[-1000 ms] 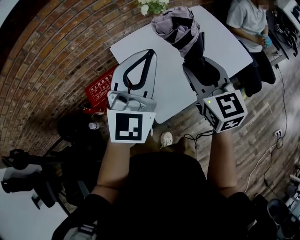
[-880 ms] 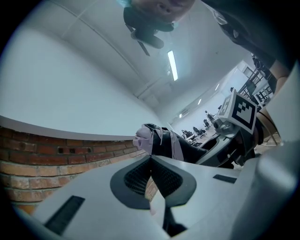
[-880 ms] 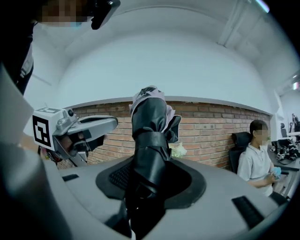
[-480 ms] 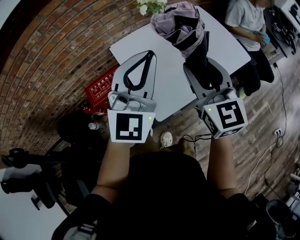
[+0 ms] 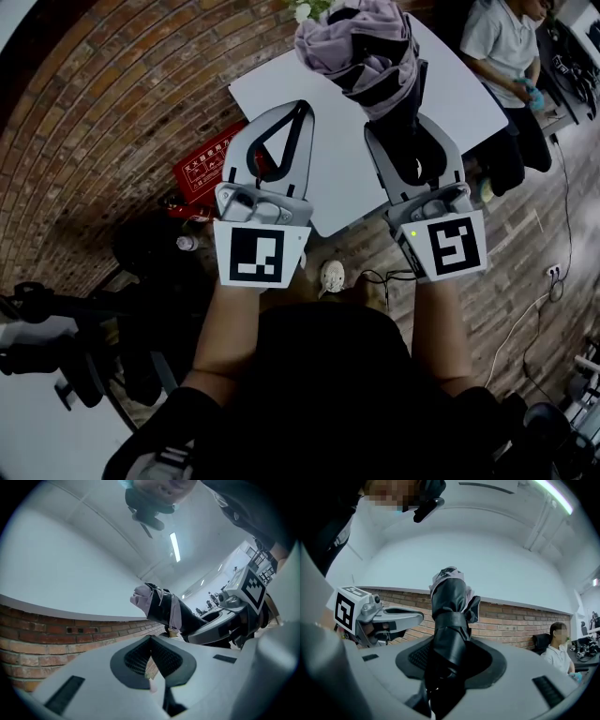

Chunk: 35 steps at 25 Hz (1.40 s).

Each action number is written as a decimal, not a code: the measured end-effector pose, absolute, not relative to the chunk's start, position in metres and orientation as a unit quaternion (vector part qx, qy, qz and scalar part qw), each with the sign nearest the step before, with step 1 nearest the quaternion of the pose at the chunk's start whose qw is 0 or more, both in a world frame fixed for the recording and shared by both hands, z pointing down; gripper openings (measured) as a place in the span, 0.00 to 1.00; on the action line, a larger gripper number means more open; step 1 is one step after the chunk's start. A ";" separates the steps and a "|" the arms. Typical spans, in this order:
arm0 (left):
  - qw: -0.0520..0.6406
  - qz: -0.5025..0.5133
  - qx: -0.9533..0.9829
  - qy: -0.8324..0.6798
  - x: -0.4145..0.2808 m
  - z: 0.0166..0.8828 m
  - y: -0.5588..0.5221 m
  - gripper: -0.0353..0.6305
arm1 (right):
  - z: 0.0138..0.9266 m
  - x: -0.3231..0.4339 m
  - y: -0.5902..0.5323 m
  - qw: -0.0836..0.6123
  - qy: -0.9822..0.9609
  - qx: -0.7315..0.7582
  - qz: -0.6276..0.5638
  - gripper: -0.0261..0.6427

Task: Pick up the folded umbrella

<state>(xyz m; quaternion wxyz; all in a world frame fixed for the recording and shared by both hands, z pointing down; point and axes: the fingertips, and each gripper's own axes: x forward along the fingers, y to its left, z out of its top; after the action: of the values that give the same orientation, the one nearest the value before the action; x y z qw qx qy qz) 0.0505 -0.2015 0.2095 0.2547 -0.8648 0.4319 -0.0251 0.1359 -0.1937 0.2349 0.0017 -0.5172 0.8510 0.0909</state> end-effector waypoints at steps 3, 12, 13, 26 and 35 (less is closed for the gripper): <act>0.251 -0.028 -0.864 0.435 0.046 0.211 -0.200 0.07 | 0.237 0.130 -0.194 -0.004 0.851 -0.517 0.098 0.34; 0.249 -0.016 -0.864 0.437 0.040 0.206 -0.197 0.07 | 0.241 0.117 -0.194 -0.011 0.850 -0.513 0.119 0.34; 0.250 -0.016 -0.864 0.437 0.040 0.206 -0.197 0.07 | 0.242 0.116 -0.195 -0.010 0.851 -0.513 0.116 0.34; 0.254 -0.019 -0.862 0.437 0.036 0.203 -0.206 0.07 | 0.241 0.105 -0.202 -0.007 0.857 -0.500 0.122 0.34; 0.255 -0.023 -0.865 0.431 0.040 0.204 -0.211 0.07 | 0.235 0.110 -0.206 -0.004 0.847 -0.512 0.143 0.34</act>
<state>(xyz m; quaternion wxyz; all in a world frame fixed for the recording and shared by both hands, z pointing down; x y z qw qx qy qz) 0.0402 -0.2108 0.2041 0.2555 -0.8649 0.4314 -0.0225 0.1099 -0.2063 0.2350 -0.0039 -0.5117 0.8471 0.1432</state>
